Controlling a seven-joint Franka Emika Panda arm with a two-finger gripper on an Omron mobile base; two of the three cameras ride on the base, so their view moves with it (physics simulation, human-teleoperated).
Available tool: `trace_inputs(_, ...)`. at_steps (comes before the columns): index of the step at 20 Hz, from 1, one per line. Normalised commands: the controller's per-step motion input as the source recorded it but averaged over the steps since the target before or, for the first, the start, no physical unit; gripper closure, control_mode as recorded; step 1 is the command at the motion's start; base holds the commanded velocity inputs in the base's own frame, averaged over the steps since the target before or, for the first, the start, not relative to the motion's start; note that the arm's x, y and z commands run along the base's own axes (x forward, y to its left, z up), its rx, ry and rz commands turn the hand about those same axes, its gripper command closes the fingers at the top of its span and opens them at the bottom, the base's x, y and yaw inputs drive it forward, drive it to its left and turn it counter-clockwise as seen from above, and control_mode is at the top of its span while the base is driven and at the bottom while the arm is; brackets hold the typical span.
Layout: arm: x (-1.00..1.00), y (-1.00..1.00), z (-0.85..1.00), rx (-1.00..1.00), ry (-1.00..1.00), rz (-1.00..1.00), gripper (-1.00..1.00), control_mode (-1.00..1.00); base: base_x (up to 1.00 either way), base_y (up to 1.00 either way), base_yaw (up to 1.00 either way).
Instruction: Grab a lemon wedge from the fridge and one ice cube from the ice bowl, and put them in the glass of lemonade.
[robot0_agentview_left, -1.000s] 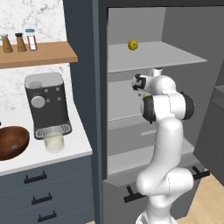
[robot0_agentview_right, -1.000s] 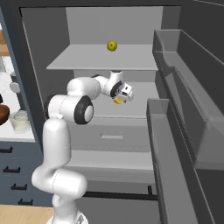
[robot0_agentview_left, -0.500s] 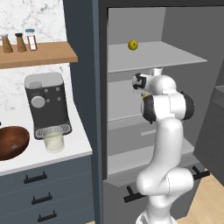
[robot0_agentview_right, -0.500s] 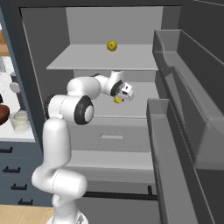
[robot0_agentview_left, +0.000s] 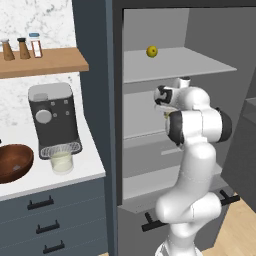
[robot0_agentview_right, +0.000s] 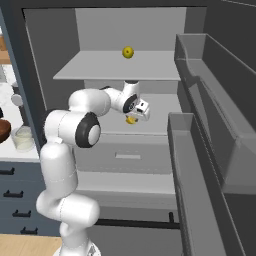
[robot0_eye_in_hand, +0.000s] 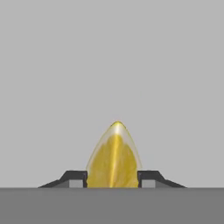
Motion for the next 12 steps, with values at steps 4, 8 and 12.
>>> trace_inputs(4, -0.91, 0.16, 0.55, 0.0, 0.0, 0.0, 1.0, -1.0, 0.0, 0.0, 0.0)
trace_inputs(8, -0.69, 0.16, 0.23, 0.0, 0.0, 0.0, 1.0, -1.0, 0.0, 0.0, 0.0)
trace_inputs(12, 0.07, 0.07, -0.29, -0.01, -0.12, 0.0, 1.0, -1.0, 0.0, 0.0, 0.0)
